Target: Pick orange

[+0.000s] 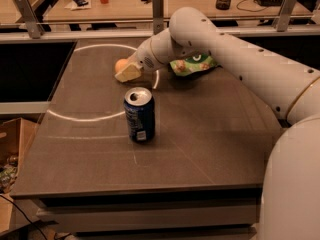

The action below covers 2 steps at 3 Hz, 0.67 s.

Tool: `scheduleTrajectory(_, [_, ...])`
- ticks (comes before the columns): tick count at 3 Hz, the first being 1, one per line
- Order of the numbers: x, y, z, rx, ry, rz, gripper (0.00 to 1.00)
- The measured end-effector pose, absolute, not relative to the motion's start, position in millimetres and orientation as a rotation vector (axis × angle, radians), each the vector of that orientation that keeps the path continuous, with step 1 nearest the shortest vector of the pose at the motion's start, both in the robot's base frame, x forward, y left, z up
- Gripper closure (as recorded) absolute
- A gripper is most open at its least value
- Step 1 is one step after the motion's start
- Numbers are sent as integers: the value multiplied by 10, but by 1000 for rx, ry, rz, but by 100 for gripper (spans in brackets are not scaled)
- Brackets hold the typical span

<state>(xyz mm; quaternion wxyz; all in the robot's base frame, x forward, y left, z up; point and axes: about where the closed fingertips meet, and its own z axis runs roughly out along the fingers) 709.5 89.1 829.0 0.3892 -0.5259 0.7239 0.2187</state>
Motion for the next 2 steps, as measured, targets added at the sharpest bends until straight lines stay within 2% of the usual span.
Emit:
scheduleTrajectory(1, [7071, 912, 8345, -1345, 1825, 570, 87])
scheduleTrajectory(2, [7016, 920, 8604, -1353, 1794, 603, 100])
